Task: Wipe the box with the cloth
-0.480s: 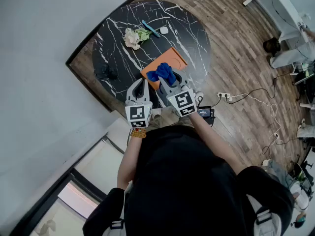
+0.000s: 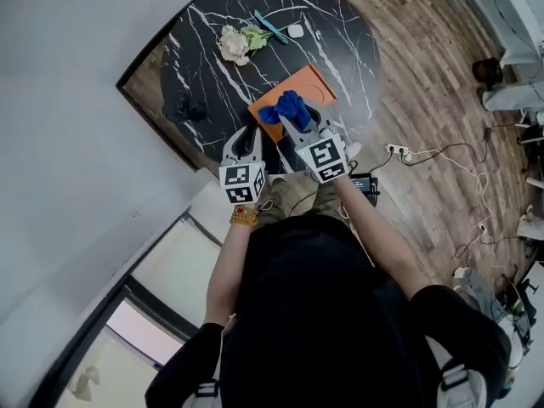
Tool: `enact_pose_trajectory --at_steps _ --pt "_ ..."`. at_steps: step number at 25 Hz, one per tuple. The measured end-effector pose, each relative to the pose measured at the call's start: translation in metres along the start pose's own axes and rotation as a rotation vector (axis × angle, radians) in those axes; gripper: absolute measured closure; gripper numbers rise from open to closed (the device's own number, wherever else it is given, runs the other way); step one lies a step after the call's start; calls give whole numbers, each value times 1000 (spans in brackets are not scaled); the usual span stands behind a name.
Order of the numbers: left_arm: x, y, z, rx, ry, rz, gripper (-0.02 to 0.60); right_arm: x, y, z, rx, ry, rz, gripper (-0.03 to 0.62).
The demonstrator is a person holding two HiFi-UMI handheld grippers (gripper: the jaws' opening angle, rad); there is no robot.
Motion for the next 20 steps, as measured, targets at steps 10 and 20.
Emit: enact_pose_trajectory --at_steps 10,20 --pt "-5 -57 -68 197 97 -39 428 8 -76 -60 209 81 126 439" --pt "-9 -68 -76 215 187 -75 419 29 -121 -85 354 109 288 441"
Point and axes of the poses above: the fingertips, and each gripper's own axes: y backward along the fingers, x to its left, z out of its top, the point moved 5 cm from there along y, backward along the fingers, and after that the axes turned 9 degrees about -y, right-handed, at the moved point
